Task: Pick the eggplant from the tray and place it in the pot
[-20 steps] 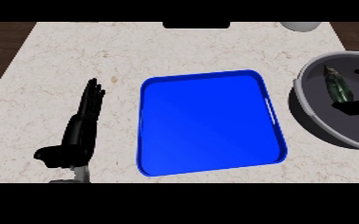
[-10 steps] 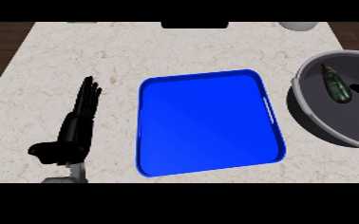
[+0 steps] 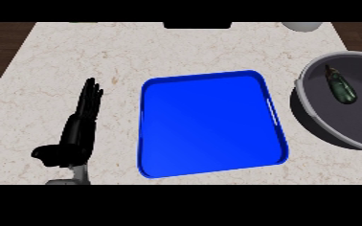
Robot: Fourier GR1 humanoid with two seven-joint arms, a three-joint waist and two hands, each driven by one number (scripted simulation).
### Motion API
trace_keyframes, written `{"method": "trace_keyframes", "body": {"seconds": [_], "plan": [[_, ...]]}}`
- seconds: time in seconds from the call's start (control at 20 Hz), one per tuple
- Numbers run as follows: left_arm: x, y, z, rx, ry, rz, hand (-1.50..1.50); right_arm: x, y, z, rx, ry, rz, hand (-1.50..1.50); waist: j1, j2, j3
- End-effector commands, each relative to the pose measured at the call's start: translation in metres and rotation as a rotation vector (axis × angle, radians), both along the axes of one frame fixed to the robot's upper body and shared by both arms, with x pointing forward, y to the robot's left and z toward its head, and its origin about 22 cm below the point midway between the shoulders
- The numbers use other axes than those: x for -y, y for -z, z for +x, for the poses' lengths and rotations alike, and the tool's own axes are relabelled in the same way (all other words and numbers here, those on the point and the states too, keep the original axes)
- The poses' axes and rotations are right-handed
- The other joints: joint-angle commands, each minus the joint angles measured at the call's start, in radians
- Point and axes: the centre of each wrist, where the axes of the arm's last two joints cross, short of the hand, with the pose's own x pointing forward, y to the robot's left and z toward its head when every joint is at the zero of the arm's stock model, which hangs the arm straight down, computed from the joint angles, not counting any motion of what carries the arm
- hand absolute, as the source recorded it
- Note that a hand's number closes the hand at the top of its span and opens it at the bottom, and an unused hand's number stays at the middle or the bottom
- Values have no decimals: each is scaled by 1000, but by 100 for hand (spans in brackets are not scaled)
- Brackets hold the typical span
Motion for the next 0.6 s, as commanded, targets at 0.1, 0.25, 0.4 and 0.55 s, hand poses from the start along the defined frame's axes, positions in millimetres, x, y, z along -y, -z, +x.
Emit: {"method": "trace_keyframes", "body": {"seconds": [0.1, 0.25, 0.4, 0.55], "plan": [[3, -6, 0, 5, 23, -14, 0, 39, -4, -45, 54, 17, -15, -150, 6, 3, 1], [16, 5, 2, 3, 16, 7, 0, 48, -10, -55, 29, 19, -27, -150, 6, 4, 2], [3, 7, 3, 6, 2, 5, 0, 56, -2, -80, 24, 35, -29, -150, 0, 2, 1], [-4, 8, -17, -3, 20, -11, 0, 50, -7, -58, 80, 94, -3, -150, 13, 2, 2]]}}
